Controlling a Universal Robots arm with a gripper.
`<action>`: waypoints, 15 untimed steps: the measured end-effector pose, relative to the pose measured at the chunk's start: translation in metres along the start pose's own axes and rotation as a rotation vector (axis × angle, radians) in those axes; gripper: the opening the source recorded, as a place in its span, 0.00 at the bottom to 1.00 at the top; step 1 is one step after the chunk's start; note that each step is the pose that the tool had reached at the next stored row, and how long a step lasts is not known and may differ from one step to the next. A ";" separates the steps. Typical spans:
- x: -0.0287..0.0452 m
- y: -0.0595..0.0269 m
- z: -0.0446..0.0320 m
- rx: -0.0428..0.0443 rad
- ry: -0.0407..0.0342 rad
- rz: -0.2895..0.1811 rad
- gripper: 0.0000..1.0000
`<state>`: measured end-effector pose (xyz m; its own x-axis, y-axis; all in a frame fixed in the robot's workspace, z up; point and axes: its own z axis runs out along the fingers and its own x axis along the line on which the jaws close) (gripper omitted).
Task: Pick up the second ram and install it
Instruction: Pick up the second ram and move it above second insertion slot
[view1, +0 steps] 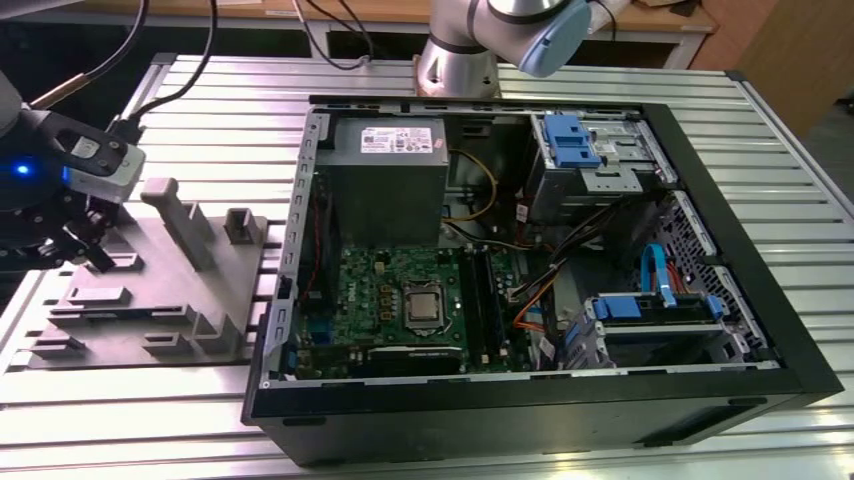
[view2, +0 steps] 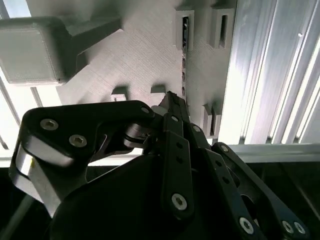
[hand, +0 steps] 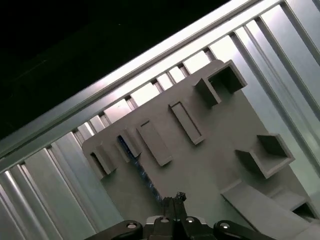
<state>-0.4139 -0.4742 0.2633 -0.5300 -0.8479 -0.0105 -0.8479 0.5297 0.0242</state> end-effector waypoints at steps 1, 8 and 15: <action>0.0000 0.0000 0.0007 -0.0002 0.0005 -0.018 0.10; 0.0001 -0.0002 0.0067 -0.0013 0.0031 -0.128 0.10; 0.0002 -0.0004 0.0134 -0.0024 0.0057 -0.237 0.10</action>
<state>-0.4139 -0.4742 0.2499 -0.3161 -0.9487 -0.0104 -0.9485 0.3157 0.0241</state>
